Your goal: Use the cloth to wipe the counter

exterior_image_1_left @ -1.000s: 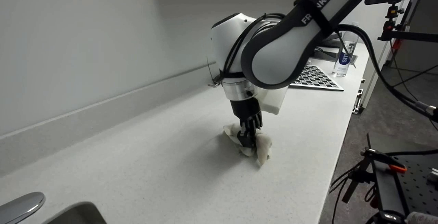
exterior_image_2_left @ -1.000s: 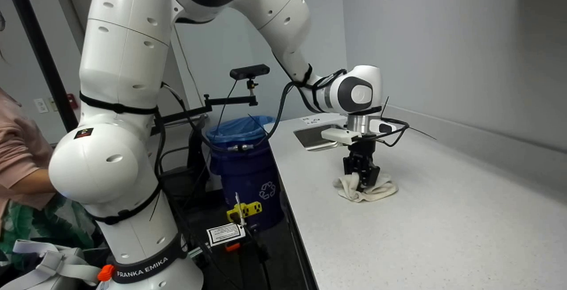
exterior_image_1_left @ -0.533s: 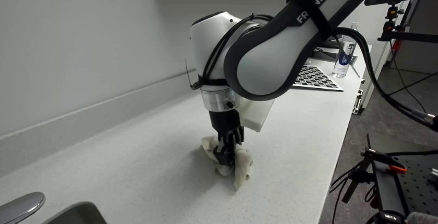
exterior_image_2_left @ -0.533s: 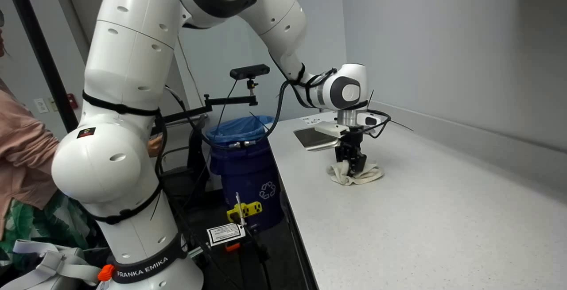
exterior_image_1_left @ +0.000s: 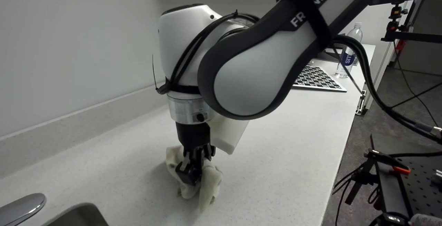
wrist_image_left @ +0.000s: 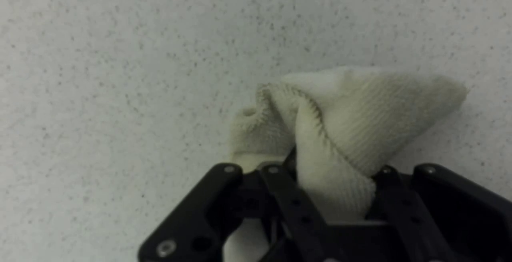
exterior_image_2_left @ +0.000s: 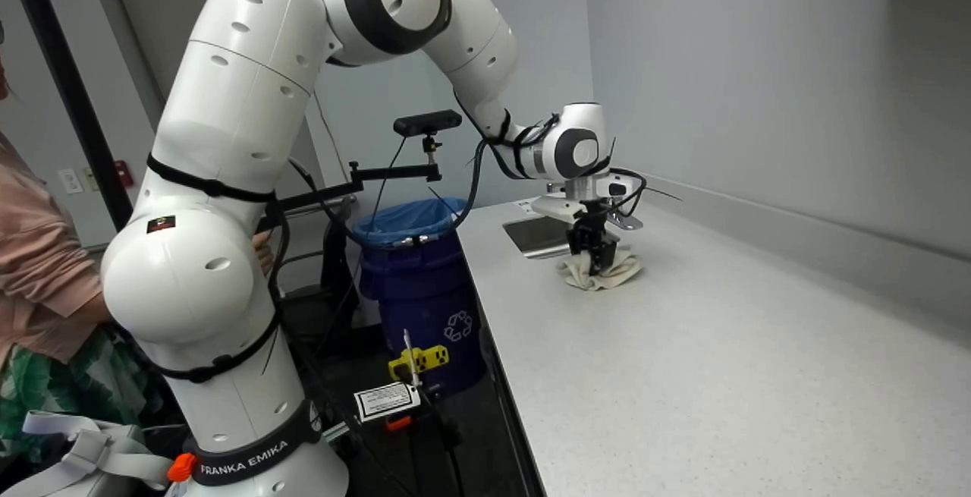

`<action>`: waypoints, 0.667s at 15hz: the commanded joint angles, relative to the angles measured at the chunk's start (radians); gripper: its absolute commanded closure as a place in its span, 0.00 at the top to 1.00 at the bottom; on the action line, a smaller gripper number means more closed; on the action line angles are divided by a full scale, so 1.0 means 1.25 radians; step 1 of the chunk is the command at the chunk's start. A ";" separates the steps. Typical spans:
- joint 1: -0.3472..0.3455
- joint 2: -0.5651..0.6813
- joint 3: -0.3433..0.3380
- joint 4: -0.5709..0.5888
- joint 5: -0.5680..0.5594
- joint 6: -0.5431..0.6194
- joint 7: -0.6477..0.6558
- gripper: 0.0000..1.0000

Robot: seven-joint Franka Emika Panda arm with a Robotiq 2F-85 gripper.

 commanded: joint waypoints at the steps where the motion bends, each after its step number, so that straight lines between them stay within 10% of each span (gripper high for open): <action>1: 0.025 -0.001 -0.063 -0.011 -0.061 0.049 0.048 0.04; 10: 0.042 -0.057 -0.252 -0.168 -0.274 0.111 0.252 0.04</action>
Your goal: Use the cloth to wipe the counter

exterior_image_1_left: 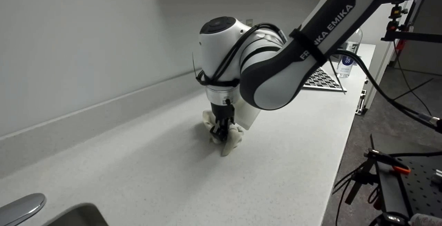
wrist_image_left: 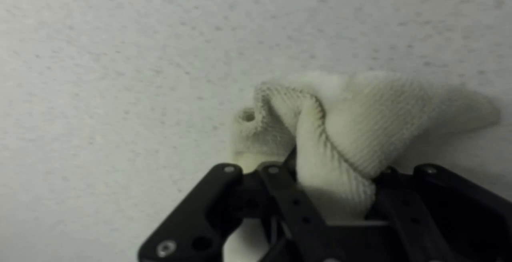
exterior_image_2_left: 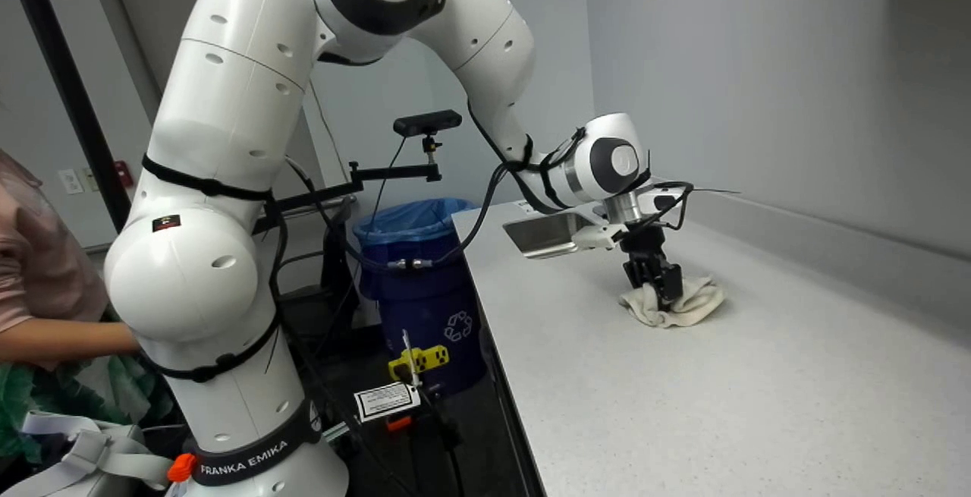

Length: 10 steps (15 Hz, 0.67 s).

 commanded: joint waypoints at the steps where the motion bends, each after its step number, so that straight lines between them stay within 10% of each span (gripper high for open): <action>1: 0.007 -0.038 -0.045 -0.075 -0.050 0.019 0.084 0.04; 10: -0.093 -0.075 0.195 -0.137 0.251 0.019 -0.162 0.04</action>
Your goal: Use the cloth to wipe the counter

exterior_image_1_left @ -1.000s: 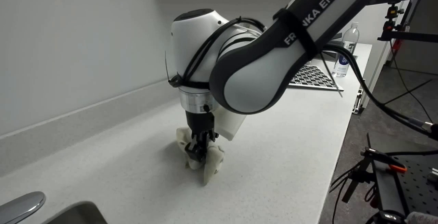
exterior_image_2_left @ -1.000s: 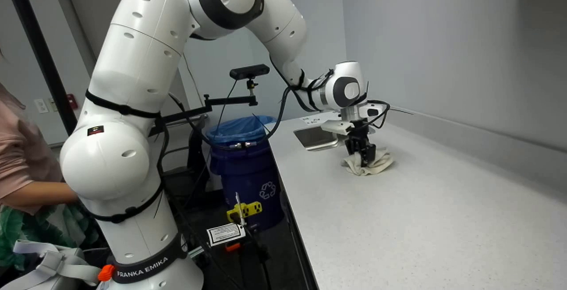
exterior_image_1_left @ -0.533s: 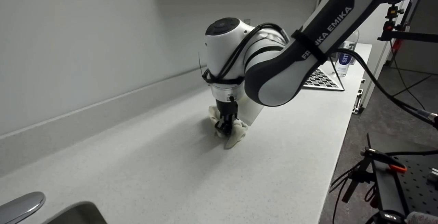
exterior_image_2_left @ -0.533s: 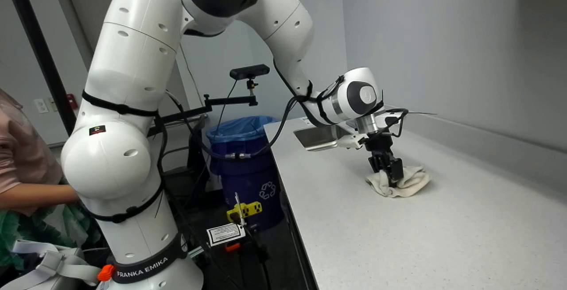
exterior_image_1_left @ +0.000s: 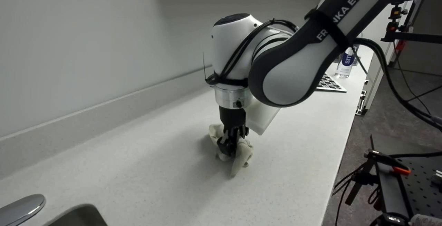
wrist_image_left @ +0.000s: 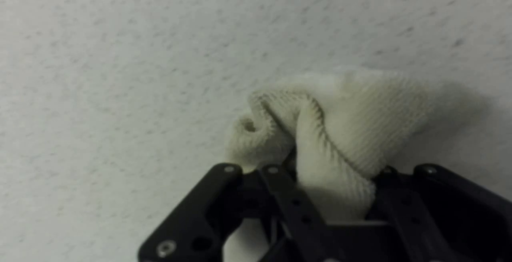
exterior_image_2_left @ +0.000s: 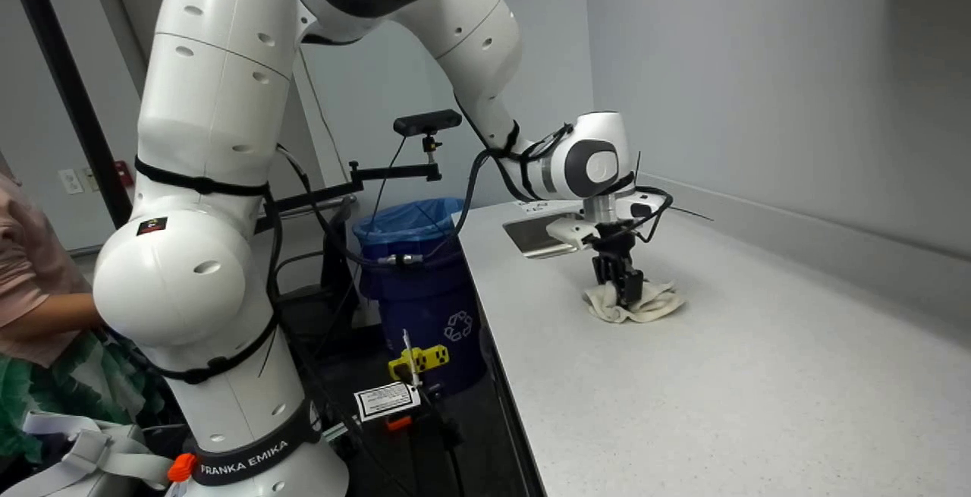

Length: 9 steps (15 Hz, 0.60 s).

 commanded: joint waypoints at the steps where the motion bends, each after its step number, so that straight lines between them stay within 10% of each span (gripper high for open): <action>1: -0.016 -0.005 0.091 -0.043 0.104 0.013 -0.095 0.04; 7: 0.007 -0.021 0.125 -0.062 0.115 -0.017 -0.132 0.04; 8: 0.008 -0.029 0.124 -0.066 0.110 -0.026 -0.138 0.08; 9: 0.005 -0.043 0.126 -0.076 0.111 -0.032 -0.152 0.40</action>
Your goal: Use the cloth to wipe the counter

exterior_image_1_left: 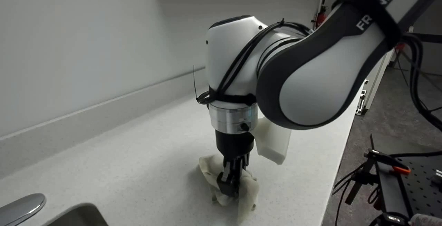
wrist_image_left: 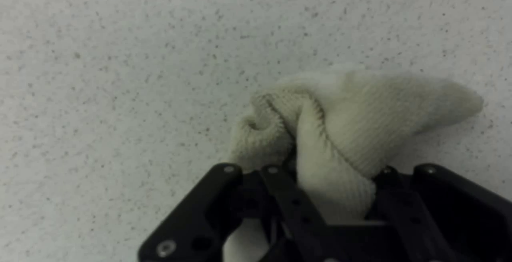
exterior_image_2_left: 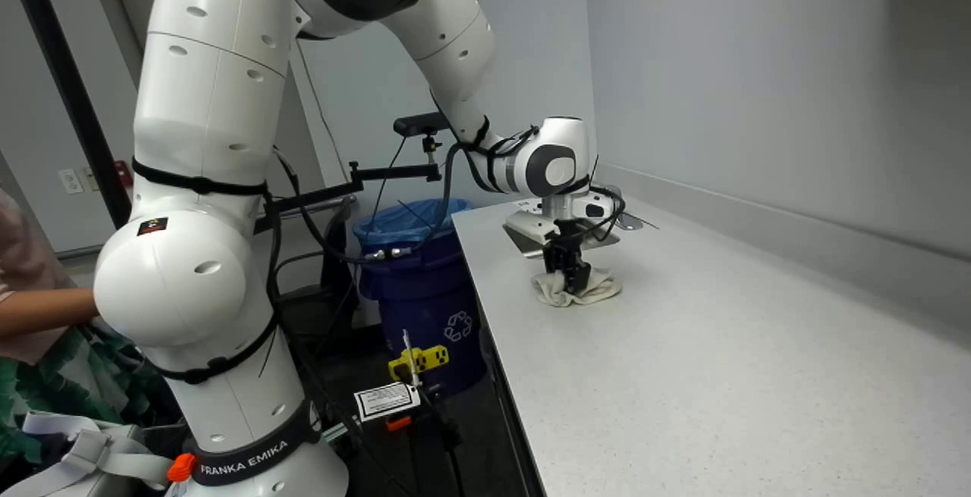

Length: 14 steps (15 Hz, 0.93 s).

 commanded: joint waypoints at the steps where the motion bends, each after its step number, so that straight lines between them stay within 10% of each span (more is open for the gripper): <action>1: -0.003 -0.037 0.008 -0.049 0.012 -0.032 -0.057 0.42; 9: -0.007 -0.250 0.034 -0.239 0.010 -0.077 -0.120 0.99; 14: 0.003 -0.445 0.049 -0.399 -0.030 -0.045 -0.070 1.00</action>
